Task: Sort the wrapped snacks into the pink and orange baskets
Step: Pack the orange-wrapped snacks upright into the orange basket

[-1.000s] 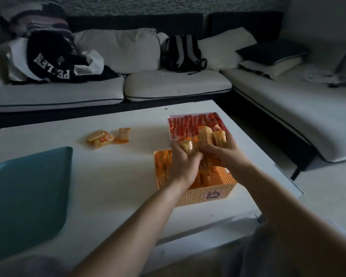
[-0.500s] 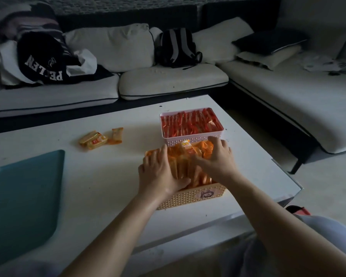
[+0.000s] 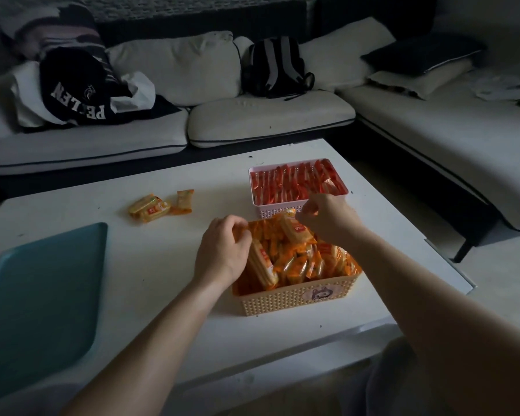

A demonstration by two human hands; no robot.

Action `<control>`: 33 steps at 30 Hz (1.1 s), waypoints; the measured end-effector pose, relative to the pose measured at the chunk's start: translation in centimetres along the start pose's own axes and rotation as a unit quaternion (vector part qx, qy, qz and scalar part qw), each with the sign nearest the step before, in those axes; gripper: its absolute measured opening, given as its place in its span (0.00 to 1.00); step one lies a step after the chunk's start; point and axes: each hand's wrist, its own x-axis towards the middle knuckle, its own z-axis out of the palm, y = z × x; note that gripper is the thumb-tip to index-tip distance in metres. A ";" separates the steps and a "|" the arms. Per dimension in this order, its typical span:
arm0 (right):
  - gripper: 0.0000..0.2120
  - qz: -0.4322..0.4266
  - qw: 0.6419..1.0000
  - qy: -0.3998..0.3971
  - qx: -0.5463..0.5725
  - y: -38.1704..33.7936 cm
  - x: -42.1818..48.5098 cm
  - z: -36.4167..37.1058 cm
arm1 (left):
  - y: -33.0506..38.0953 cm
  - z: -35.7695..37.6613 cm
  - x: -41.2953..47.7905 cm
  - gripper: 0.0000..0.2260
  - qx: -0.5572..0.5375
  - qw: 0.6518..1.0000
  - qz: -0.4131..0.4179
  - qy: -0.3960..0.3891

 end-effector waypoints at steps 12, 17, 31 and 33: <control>0.22 0.018 0.967 -0.020 0.254 1.3 1.5 -2.7 | 3.5 2.1 3.1 0.04 -0.043 0.998 0.052 -0.010; 0.19 0.060 0.946 -0.030 0.318 5.4 0.7 -4.4 | 6.7 4.3 4.4 0.07 0.006 0.977 0.117 -0.180; 0.17 0.063 0.952 0.012 0.298 7.5 0.8 -4.8 | 9.5 9.8 4.6 0.12 0.247 0.923 0.187 -0.229; 0.16 0.056 0.952 0.014 0.301 7.3 0.7 -5.0 | 9.4 9.7 4.6 0.12 0.248 0.926 0.167 -0.231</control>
